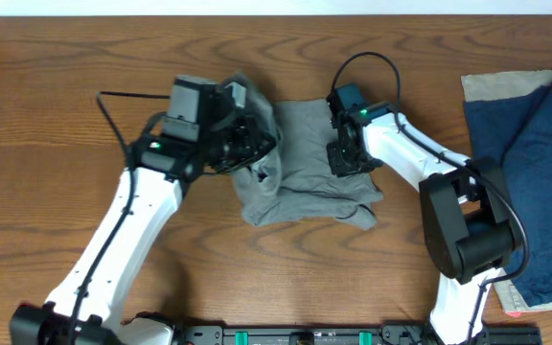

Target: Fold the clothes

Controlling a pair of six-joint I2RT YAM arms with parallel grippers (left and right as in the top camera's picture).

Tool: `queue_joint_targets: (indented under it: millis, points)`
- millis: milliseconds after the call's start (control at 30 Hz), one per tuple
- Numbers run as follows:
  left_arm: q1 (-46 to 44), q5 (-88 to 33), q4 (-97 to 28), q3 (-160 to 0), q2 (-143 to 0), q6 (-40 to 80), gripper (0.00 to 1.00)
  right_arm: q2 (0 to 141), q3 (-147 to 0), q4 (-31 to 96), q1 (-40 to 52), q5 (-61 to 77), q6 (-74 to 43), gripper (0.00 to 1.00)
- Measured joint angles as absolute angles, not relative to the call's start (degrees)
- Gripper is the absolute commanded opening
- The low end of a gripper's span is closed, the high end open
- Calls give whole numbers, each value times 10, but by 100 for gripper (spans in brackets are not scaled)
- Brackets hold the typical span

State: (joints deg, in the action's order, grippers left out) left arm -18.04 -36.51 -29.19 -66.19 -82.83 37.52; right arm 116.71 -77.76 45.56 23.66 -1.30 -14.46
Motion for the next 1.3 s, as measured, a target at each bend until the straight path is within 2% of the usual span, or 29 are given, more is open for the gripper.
queue_joint_targets:
  millis: [467,1067,1100,1133,1167,1200,1233,1300]
  points:
    - [-260,-355,-218,-662,-893,478,7,1167,-777,455,248,-17,-150,35]
    - [-265,-378,-190,-662,-893,529,9,1167,-776,455,248,-18,-151,36]
    - [-265,-379,-190,-662,-893,531,14,1167,-776,455,248,-19,-151,36]
    - [-266,-380,-189,-662,-893,532,25,1167,-776,455,248,-19,-151,38]
    - [-267,-382,-185,-662,-893,533,42,1167,-777,456,248,-20,-151,41]
    - [-268,-385,-182,-662,-893,536,51,1167,-776,456,248,-19,-152,42]
    - [-270,-387,-179,-662,-893,540,58,1167,-777,456,248,-19,-153,43]
    - [-272,-392,-177,-662,-893,540,60,1167,-777,457,248,-17,-155,47]
